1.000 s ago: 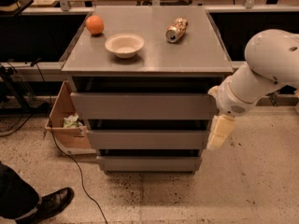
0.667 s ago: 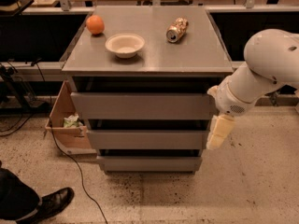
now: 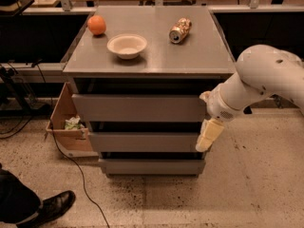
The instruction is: Open top drawer
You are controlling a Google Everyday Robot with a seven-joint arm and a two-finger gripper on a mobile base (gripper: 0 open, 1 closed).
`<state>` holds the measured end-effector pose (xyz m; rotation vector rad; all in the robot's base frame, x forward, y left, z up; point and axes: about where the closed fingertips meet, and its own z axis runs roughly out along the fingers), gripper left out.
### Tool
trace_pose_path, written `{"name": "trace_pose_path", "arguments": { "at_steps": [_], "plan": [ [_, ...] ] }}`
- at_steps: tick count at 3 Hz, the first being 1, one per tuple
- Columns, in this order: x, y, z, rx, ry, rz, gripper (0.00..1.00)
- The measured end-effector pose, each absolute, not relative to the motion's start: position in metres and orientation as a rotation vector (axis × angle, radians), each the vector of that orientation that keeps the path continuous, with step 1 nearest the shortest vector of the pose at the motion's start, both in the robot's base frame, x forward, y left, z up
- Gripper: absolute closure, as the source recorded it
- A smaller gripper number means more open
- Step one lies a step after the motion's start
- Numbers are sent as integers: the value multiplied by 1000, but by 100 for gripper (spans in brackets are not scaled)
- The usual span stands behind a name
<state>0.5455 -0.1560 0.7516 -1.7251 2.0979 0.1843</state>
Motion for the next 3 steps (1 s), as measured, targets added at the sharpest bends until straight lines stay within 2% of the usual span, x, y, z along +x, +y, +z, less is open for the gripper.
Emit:
{"name": "trace_pose_path", "arguments": {
  "at_steps": [3],
  "plan": [
    [651,-118,692,-1627,2037,121,0]
  ]
}}
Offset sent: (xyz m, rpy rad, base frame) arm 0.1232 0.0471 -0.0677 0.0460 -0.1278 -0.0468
